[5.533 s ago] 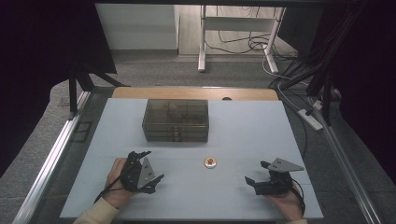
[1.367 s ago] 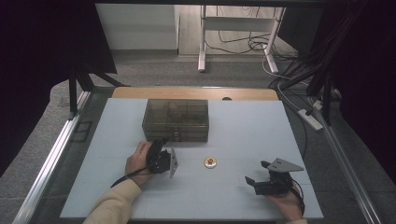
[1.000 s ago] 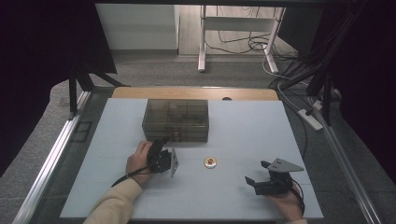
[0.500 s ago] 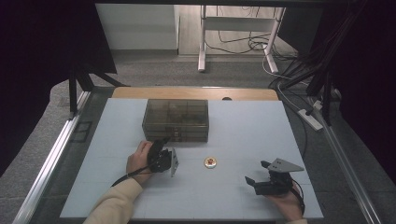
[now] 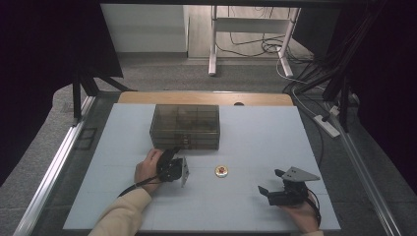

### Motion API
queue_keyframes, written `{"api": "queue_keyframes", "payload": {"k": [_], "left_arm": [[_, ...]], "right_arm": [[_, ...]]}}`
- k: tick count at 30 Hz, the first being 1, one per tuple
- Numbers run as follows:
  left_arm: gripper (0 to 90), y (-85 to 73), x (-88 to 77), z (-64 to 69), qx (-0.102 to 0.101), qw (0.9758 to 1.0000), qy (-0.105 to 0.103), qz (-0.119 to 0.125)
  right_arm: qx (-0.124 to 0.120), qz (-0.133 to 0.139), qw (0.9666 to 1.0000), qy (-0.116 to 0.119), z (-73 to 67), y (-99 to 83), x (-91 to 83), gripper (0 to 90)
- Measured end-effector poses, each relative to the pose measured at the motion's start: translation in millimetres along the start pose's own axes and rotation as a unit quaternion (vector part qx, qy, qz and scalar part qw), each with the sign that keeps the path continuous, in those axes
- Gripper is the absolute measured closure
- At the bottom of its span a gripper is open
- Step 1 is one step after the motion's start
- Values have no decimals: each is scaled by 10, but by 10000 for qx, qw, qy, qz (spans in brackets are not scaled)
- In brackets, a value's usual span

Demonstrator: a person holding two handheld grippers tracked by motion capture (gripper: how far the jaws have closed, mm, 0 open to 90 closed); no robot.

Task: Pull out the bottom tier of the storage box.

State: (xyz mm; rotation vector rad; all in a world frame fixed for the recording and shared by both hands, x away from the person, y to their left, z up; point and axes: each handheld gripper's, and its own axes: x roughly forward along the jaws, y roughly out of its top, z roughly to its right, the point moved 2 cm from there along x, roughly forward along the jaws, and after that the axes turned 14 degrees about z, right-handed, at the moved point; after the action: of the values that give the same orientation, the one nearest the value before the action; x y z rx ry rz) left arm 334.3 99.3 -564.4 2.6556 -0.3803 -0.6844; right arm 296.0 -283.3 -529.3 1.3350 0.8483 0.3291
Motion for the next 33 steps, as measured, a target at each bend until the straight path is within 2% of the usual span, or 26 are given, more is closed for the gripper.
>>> {"api": "queue_keyframes", "payload": {"k": [9, 33], "left_arm": [[547, 18, 44, 17, 86, 10000, 34, 4], [554, 53, 145, 12, 169, 9998, 137, -4]], "right_arm": [[-7, -37, 10000, -5, 0, -4, 5, 92], [-9, -39, 10000, -19, 3, -6, 4, 92]]}}
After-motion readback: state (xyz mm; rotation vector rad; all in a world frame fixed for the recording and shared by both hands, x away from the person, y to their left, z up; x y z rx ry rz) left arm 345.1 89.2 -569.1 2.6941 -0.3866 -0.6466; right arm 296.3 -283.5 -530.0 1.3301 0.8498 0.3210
